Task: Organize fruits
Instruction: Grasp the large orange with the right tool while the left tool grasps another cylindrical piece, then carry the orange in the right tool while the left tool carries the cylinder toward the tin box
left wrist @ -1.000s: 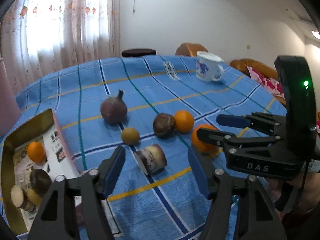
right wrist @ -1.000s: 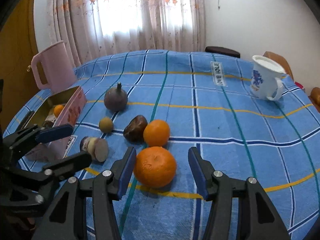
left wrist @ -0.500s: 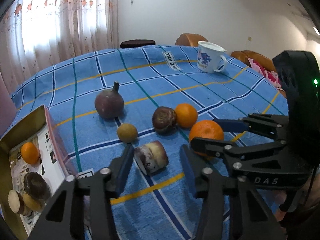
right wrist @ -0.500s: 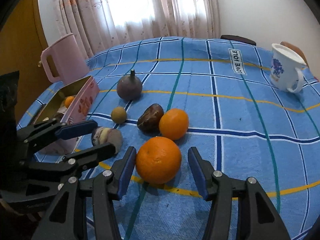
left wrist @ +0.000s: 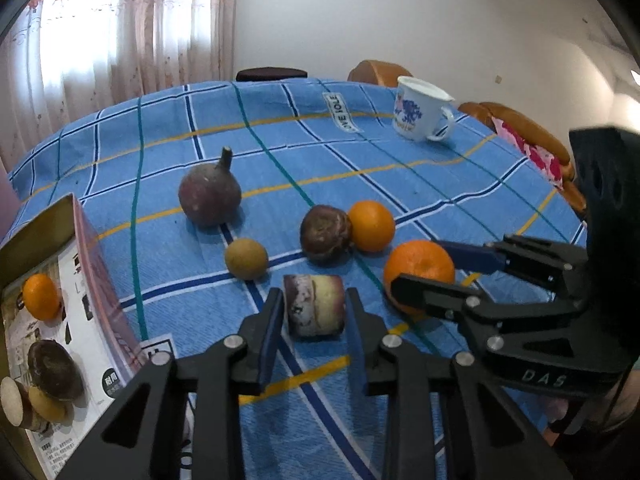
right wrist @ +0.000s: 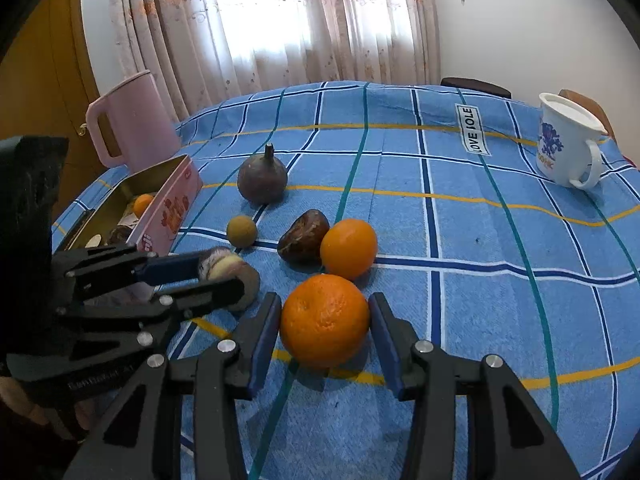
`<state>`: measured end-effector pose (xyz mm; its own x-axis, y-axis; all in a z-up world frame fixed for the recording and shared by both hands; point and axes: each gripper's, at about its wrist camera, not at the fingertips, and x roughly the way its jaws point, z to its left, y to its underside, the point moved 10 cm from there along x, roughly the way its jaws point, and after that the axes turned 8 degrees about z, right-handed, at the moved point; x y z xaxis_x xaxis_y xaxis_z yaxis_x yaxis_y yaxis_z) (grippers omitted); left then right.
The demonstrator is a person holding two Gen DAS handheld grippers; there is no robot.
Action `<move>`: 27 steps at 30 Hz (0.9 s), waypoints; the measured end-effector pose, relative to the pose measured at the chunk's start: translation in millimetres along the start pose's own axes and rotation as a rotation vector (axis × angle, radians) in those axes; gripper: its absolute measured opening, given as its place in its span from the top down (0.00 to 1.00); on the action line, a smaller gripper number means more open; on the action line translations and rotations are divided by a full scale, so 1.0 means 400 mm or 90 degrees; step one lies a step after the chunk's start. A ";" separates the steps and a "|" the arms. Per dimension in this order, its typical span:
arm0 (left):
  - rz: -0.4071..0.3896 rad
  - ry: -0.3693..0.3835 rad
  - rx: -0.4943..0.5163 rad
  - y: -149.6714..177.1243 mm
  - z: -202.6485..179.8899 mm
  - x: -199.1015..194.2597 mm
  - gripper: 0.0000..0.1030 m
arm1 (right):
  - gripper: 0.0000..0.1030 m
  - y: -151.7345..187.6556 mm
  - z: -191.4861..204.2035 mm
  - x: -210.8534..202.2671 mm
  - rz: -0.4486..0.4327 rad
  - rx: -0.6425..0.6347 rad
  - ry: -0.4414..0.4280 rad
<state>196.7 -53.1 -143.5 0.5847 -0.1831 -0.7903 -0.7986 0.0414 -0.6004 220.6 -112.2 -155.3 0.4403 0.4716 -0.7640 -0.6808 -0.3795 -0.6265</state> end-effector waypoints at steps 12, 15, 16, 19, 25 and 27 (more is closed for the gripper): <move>-0.069 -0.002 0.005 -0.014 -0.003 -0.057 0.69 | 0.55 -0.006 0.014 -0.055 -0.072 -0.021 0.008; -0.086 -0.011 0.010 -0.018 -0.006 -0.069 0.69 | 0.55 -0.008 0.021 -0.066 -0.088 -0.025 0.010; -0.092 -0.013 0.012 -0.018 -0.008 -0.074 0.69 | 0.55 -0.009 0.023 -0.070 -0.094 -0.026 0.006; -0.108 -0.020 0.011 -0.022 -0.004 -0.086 0.69 | 0.55 -0.010 0.027 -0.084 -0.113 -0.028 0.009; -0.129 -0.023 0.001 -0.023 0.007 -0.105 0.69 | 0.55 -0.015 0.030 -0.106 -0.140 -0.032 0.013; -0.135 -0.026 -0.001 -0.024 0.008 -0.108 0.69 | 0.55 -0.018 0.032 -0.112 -0.149 -0.037 0.017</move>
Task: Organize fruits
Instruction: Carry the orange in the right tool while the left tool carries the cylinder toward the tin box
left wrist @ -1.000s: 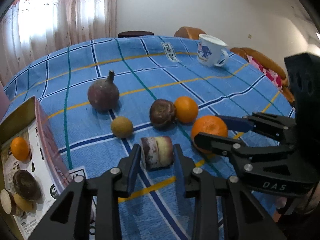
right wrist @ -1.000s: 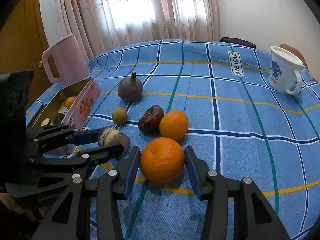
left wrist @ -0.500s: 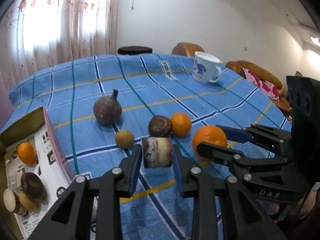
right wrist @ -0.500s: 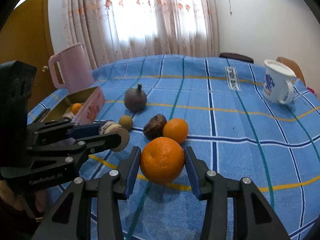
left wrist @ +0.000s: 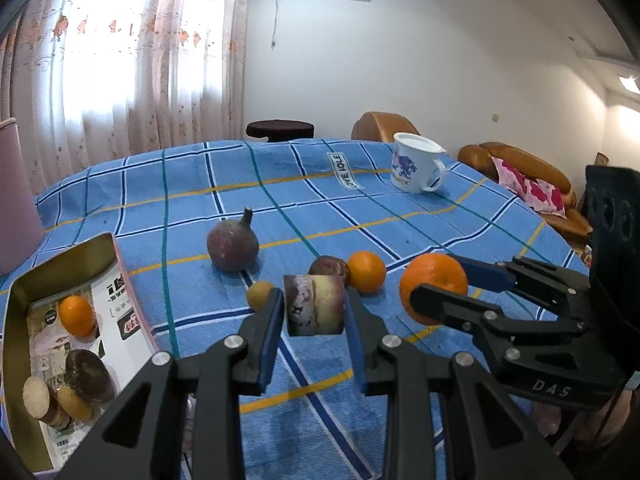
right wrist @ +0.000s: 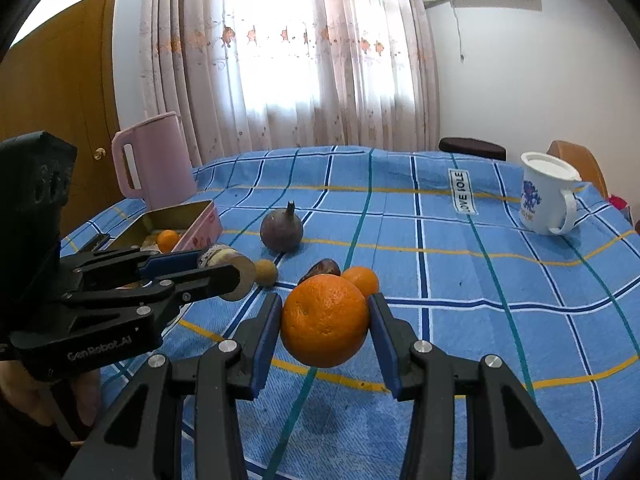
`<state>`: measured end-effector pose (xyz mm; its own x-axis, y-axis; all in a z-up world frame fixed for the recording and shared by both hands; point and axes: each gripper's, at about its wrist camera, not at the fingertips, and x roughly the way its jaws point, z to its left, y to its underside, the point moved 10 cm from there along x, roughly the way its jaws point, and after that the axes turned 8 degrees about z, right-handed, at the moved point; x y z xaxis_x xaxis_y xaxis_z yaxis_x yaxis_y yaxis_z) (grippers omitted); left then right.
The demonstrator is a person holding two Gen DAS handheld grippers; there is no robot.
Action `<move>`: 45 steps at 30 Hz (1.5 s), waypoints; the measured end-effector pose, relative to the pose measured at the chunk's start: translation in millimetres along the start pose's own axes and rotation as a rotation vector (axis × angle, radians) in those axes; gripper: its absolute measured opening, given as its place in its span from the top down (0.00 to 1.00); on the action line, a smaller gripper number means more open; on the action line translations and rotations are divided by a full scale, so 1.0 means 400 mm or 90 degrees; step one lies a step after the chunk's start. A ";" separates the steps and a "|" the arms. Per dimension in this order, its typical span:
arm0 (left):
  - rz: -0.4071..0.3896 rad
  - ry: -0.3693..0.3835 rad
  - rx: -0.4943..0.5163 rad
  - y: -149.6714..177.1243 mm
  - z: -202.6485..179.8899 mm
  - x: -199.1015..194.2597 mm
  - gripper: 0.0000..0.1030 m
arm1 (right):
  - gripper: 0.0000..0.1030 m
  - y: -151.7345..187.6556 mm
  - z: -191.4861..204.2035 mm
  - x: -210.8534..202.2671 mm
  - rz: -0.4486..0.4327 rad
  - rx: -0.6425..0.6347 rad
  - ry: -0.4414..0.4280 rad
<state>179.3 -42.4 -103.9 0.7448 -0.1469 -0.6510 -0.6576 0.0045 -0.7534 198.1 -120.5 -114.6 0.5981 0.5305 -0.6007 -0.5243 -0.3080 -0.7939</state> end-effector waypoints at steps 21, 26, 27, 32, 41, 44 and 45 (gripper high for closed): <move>-0.051 -0.022 -0.001 -0.006 0.002 -0.046 0.69 | 0.55 -0.008 0.015 -0.045 -0.064 -0.017 0.008; -0.062 -0.028 0.001 -0.007 0.001 -0.056 0.69 | 0.55 -0.010 0.016 -0.048 -0.073 -0.019 0.010; -0.065 -0.030 0.001 -0.007 0.001 -0.058 0.69 | 0.55 -0.011 0.017 -0.049 -0.075 -0.020 0.011; -0.074 -0.032 0.003 -0.005 -0.002 -0.068 0.69 | 0.55 -0.011 0.024 -0.061 -0.088 -0.026 0.015; -0.095 -0.039 0.001 -0.010 0.000 -0.089 0.69 | 0.55 -0.012 0.030 -0.079 -0.108 -0.034 0.019; -0.103 -0.045 0.005 -0.010 0.000 -0.096 0.69 | 0.55 -0.013 0.034 -0.089 -0.118 -0.039 0.024; -0.106 -0.048 0.005 -0.011 0.000 -0.099 0.69 | 0.55 -0.015 0.035 -0.091 -0.120 -0.040 0.025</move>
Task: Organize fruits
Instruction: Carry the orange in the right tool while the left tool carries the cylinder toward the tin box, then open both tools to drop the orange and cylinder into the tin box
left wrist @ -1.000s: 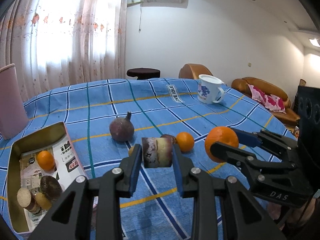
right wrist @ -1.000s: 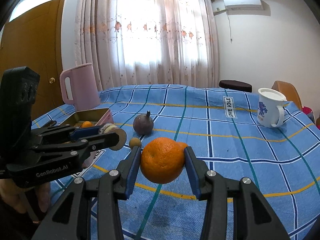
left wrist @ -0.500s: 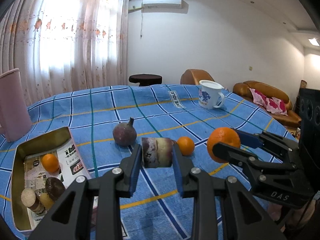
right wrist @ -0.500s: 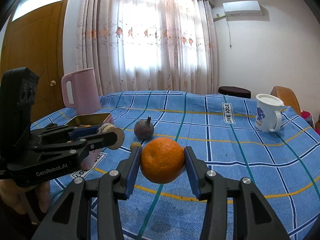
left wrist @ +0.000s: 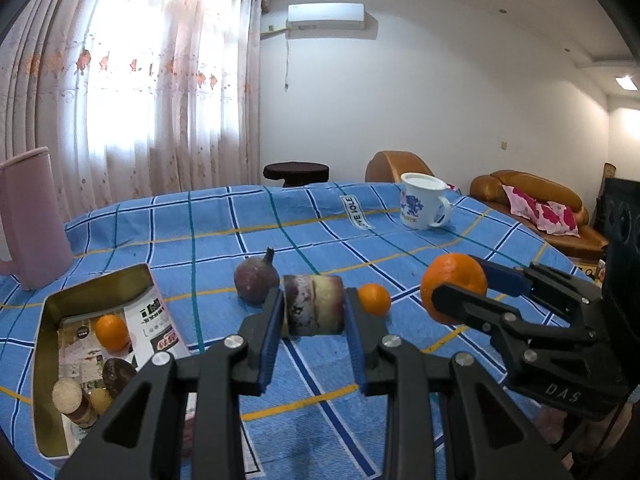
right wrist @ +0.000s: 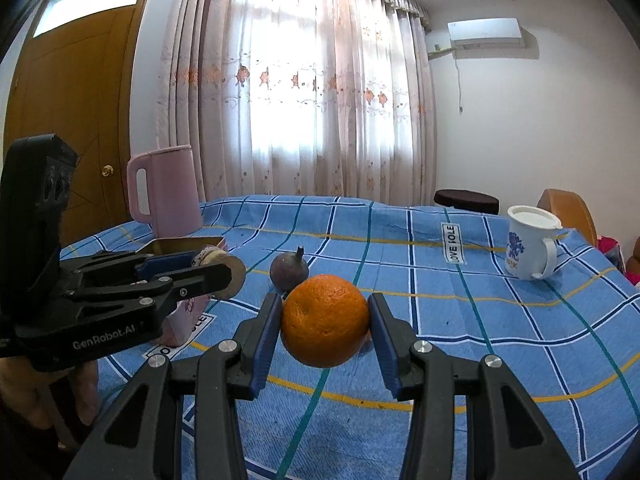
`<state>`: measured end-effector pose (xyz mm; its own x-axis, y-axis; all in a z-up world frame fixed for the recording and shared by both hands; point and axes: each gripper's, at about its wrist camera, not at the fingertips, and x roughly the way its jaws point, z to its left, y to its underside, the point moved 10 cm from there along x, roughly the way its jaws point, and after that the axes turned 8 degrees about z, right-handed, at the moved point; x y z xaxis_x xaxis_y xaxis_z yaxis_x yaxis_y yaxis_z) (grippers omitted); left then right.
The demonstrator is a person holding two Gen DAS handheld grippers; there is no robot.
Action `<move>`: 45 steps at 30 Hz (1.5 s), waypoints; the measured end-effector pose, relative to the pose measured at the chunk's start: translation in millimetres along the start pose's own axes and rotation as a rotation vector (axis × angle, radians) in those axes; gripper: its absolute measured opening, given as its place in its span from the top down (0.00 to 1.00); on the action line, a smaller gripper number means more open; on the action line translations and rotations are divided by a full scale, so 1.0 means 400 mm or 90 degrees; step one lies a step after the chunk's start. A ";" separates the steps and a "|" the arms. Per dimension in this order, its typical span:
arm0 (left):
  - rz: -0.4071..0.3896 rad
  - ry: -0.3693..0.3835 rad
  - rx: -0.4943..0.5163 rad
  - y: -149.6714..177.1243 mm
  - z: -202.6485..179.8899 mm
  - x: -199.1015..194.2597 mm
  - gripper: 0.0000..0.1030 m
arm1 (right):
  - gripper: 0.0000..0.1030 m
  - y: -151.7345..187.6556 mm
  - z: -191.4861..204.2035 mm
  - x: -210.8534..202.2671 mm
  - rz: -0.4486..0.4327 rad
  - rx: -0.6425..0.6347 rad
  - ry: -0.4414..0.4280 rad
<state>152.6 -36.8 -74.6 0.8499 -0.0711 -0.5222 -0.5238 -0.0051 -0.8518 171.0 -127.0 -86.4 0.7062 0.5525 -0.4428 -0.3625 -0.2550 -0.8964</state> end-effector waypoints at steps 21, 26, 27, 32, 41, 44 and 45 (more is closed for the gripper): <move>0.005 -0.062 -0.069 -0.006 0.197 -0.028 0.69 | 0.55 -0.131 0.149 0.080 0.003 -0.056 -0.080; 0.014 -0.077 -0.096 0.005 0.266 -0.028 0.69 | 0.55 -0.148 0.215 0.130 0.021 -0.076 -0.107; 0.015 -0.080 -0.102 0.008 0.280 -0.028 0.69 | 0.55 -0.150 0.229 0.139 0.024 -0.081 -0.113; 0.022 -0.096 -0.128 0.022 0.350 -0.035 0.69 | 0.55 -0.156 0.294 0.185 0.044 -0.100 -0.140; 0.046 -0.117 -0.164 0.048 0.448 -0.031 0.69 | 0.55 -0.139 0.371 0.255 0.076 -0.126 -0.163; 0.057 -0.120 -0.177 0.058 0.474 -0.023 0.70 | 0.55 -0.124 0.391 0.279 0.092 -0.135 -0.168; 0.061 -0.120 -0.182 0.061 0.482 -0.019 0.70 | 0.55 -0.118 0.400 0.287 0.099 -0.139 -0.170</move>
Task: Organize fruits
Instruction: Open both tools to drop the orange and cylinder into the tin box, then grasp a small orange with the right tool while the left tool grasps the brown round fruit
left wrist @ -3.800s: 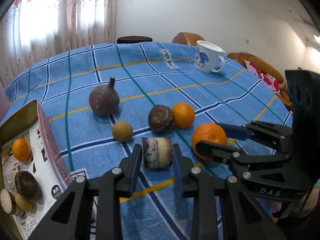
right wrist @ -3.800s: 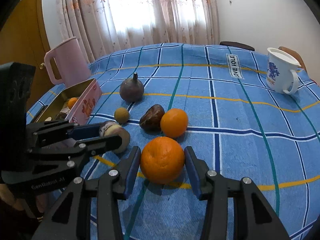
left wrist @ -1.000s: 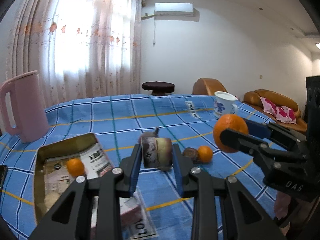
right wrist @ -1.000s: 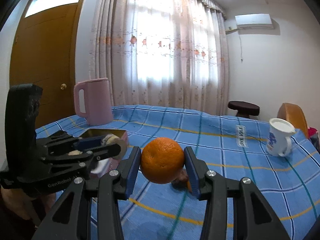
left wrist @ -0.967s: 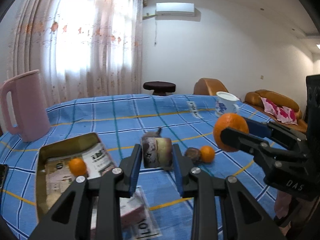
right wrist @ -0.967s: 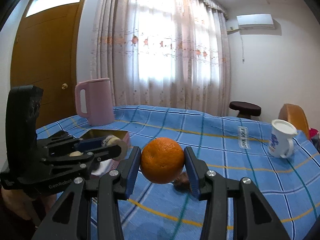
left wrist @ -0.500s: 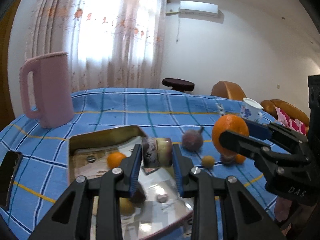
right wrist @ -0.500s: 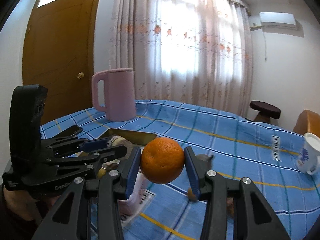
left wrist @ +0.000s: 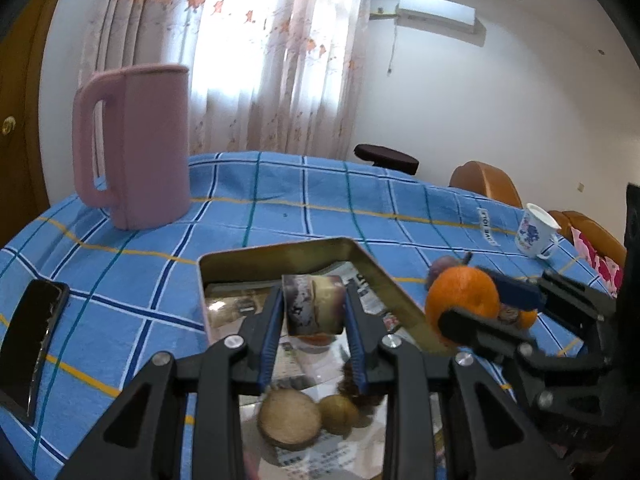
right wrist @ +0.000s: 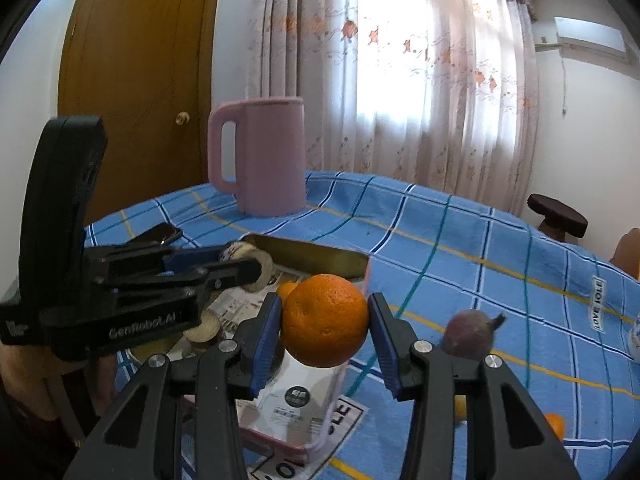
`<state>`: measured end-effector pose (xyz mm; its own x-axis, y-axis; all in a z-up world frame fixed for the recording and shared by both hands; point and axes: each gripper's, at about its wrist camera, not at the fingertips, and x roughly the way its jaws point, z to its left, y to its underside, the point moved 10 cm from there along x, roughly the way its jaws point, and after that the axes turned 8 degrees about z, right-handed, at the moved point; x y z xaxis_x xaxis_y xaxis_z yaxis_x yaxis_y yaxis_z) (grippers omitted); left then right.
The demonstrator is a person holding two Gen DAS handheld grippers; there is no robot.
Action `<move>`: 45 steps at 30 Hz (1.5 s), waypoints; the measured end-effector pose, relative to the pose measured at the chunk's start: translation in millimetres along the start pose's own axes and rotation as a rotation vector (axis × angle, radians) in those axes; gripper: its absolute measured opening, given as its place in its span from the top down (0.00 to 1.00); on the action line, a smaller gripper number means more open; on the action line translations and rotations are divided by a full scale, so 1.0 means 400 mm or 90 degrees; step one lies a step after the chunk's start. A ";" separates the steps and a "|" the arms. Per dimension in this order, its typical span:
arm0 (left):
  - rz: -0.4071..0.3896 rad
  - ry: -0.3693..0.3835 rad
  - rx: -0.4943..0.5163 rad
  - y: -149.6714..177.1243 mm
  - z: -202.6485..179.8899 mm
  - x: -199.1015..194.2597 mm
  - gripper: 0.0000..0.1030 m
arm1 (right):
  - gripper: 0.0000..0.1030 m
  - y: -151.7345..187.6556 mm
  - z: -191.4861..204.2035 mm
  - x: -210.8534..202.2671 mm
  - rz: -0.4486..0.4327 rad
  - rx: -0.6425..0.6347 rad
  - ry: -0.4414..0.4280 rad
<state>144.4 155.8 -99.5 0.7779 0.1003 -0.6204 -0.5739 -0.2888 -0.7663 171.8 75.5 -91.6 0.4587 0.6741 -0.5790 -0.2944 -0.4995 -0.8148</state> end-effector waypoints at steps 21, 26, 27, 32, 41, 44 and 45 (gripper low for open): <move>-0.023 0.016 0.034 -0.016 -0.104 -0.036 0.30 | 0.50 0.063 -0.163 -0.105 0.008 0.068 0.062; -0.011 0.047 0.071 -0.011 -0.218 -0.012 0.28 | 0.50 0.130 -0.373 -0.186 0.022 0.155 0.184; -0.008 0.050 0.078 -0.009 -0.236 -0.008 0.28 | 0.50 0.140 -0.397 -0.192 0.026 0.167 0.196; 0.001 0.063 0.117 0.000 -0.329 0.016 0.28 | 0.50 0.193 -0.464 -0.182 0.064 0.210 0.211; 0.012 0.080 0.159 0.003 -0.428 0.044 0.27 | 0.50 0.258 -0.453 -0.116 0.144 0.223 0.137; 0.022 0.082 0.164 0.009 -0.438 0.054 0.27 | 0.50 0.278 -0.445 -0.085 0.174 0.225 0.118; 0.023 0.083 0.166 0.011 -0.440 0.056 0.27 | 0.52 0.278 -0.447 -0.082 0.173 0.232 0.108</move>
<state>204.3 -10.8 -87.5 0.7720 -0.0332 -0.6348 -0.6356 -0.0344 -0.7712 273.8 -99.3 -157.6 0.4463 0.4318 -0.7838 -0.6827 -0.4020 -0.6102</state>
